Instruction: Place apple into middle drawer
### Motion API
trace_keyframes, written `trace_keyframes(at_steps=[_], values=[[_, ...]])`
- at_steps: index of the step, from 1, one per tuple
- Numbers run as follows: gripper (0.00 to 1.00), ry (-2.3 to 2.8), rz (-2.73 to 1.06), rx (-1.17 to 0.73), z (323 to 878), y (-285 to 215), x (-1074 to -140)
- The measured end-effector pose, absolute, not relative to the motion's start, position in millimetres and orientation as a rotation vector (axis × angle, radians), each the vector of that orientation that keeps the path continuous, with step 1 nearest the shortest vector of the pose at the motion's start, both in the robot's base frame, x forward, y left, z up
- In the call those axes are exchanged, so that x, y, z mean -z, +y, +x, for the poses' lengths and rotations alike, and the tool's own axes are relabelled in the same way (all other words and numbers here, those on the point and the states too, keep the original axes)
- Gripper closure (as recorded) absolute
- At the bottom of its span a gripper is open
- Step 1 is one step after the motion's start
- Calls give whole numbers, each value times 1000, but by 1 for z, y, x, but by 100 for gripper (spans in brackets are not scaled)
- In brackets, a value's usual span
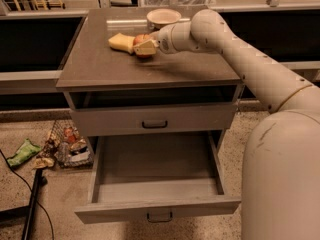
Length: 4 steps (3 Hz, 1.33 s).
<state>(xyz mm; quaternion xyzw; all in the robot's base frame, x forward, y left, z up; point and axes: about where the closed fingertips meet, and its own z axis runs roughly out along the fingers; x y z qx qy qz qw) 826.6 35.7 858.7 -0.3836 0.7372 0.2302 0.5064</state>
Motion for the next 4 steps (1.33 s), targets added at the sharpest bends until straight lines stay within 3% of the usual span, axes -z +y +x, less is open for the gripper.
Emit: trace_keyframes(at_steps=[1,2,4], values=[[100,1689,-1027,-565,793,31,-889],[100,1616,-1136,-593,759,31,-910],[100,1612,-1172,-603,754,34,-906]])
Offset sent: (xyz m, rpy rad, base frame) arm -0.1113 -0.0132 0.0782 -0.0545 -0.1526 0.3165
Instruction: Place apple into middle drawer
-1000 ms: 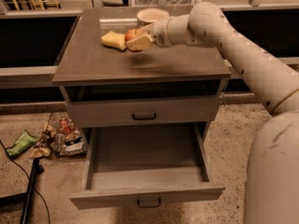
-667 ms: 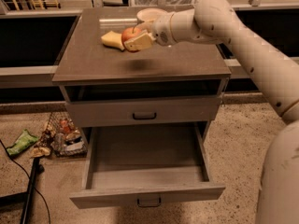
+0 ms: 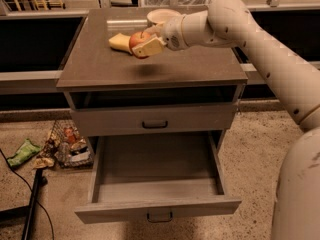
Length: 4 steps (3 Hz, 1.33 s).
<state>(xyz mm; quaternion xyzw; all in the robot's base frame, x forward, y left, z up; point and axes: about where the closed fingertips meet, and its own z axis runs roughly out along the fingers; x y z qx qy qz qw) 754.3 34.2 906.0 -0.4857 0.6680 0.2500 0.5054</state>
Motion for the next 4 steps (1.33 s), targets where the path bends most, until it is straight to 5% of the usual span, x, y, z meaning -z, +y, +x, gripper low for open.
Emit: trace_keyframes(at_steps=[4], values=[[100,1583,-1393,-640,637,59,-860]])
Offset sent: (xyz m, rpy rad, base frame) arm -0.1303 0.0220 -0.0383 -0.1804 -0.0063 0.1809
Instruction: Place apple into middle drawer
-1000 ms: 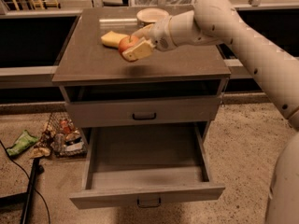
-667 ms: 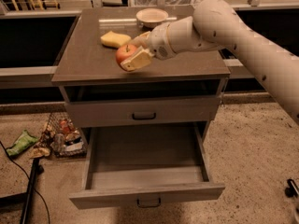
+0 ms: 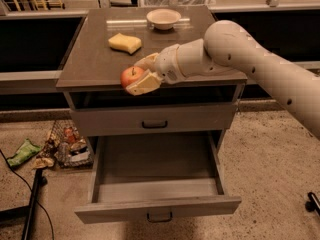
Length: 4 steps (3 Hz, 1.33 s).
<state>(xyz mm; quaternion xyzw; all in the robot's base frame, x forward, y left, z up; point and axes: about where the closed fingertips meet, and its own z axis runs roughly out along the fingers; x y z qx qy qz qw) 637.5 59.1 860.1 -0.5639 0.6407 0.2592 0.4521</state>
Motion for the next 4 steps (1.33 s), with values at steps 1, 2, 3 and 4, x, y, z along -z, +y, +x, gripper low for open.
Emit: trace_keyframes(at_steps=[1,2,3,4], values=[[100,1562,-1360,-602,614,53,-862],[100,1583,-1315,-579,583,39,-841],[100,1639,-1250,-579,562,18,-812],[100,1691,-1157,-586,548,-11,-772]])
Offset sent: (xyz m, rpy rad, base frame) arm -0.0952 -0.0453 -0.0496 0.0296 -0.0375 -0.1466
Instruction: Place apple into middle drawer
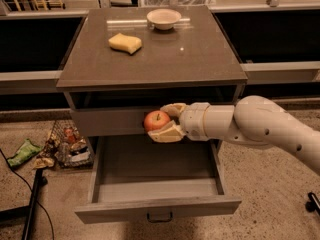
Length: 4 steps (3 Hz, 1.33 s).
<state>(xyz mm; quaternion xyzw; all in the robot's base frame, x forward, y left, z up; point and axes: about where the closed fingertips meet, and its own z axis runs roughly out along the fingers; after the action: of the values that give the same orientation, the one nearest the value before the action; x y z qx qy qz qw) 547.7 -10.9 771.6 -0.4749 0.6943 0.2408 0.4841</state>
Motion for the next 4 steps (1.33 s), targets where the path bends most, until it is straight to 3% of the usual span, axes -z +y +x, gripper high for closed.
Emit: trace_keyframes(at_steps=[4], values=[[100,1648,-1167,-571,557,-24,-685]])
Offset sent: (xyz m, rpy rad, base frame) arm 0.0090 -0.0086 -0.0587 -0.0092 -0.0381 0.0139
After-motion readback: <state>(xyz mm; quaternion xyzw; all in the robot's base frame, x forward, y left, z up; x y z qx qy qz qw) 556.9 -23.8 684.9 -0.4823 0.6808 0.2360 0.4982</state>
